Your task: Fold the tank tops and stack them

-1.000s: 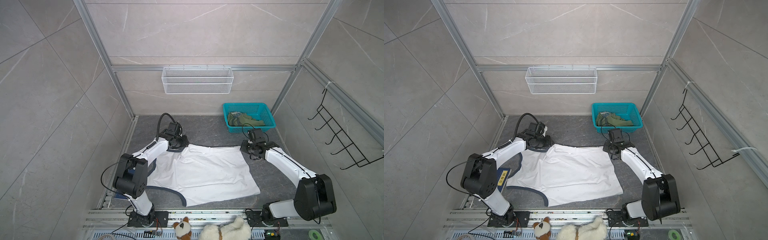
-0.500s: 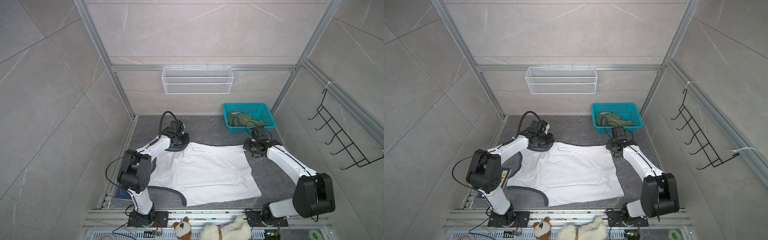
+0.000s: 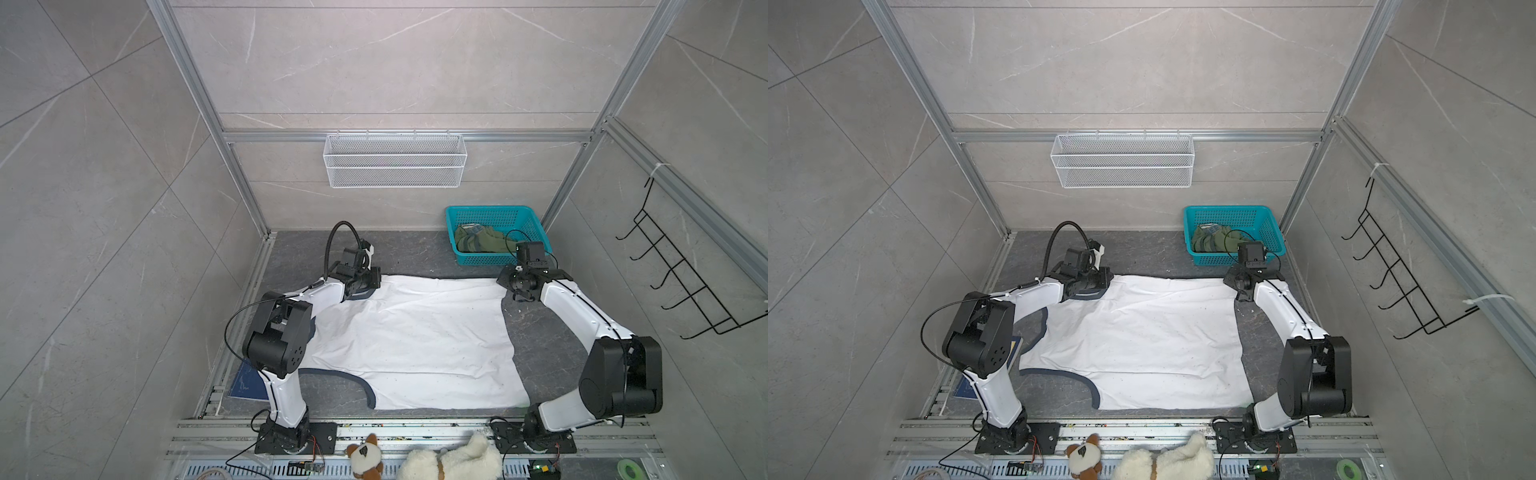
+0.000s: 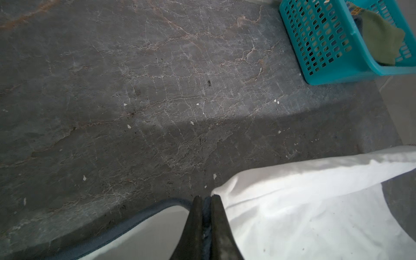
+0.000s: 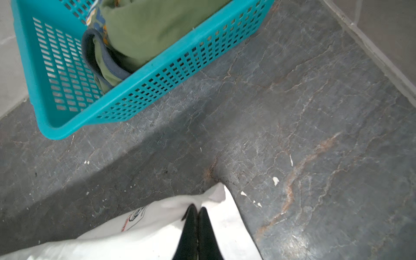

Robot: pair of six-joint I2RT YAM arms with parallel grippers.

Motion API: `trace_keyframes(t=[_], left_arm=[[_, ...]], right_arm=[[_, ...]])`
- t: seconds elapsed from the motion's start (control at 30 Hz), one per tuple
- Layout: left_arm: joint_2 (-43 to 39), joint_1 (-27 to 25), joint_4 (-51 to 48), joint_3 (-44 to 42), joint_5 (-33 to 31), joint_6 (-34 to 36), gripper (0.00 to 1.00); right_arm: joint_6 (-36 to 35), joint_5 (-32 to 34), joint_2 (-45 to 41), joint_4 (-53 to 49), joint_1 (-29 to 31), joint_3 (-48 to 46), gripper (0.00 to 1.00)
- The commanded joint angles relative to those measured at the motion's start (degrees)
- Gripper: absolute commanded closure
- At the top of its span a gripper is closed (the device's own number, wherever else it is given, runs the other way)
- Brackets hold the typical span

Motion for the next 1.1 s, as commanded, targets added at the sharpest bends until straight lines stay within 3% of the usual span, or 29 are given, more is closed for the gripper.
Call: trace_keyframes(t=[0.0,0.3,0.47,0.7,1.07], left_arm=[[-3.8,-0.2,8.4,-2.1,-0.7,4.4,1.00],[-15.8,-2.9,24.2,-21.0,-1.0,8.9,1.00],[-21.4,-5.8,24.7,-26.1,-3.2,12.1,1.00],[-26.5,-7.5,24.3,-32.2,-5.2,10.4,1.00],[-28.0,-9.7,21.4,-37.5,-5.8,6.1,1.00]], right_arm=[[0.7,-0.6,0.4,1.3,-0.7,1.2,1.00],[2.5,-3.1,-6.6,-0.8,-2.7,-7.7,1.00],[1.8,-6.7,-12.4,-1.0,-4.3,-13.1,1.00],[2.7,-11.7,-17.1,-1.8,-4.5,-21.0,1.00],[4.6,-11.7,-19.6,-2.3,-4.6,-28.8,1.00]])
